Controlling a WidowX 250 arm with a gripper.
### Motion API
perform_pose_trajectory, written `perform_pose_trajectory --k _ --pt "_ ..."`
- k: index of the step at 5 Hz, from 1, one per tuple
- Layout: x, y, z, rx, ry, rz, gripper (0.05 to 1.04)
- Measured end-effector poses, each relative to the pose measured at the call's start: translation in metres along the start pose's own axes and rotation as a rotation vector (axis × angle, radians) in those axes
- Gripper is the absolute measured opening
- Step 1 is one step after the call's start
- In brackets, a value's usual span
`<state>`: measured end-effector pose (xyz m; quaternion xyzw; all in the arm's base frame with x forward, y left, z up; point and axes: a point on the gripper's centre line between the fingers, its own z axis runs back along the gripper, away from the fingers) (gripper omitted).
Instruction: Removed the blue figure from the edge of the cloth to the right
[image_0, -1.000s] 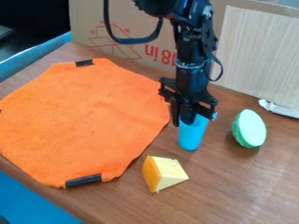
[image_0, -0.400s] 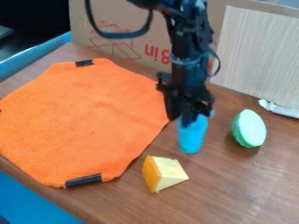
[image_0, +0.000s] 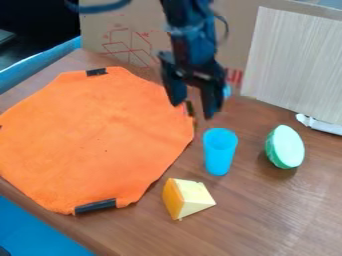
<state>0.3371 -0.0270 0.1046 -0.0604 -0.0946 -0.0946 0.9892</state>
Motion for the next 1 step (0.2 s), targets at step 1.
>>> perform_pose_trajectory --k 1 --pt "-0.0043 0.0173 0.0349 0.079 -0.062 0.059 1.001"
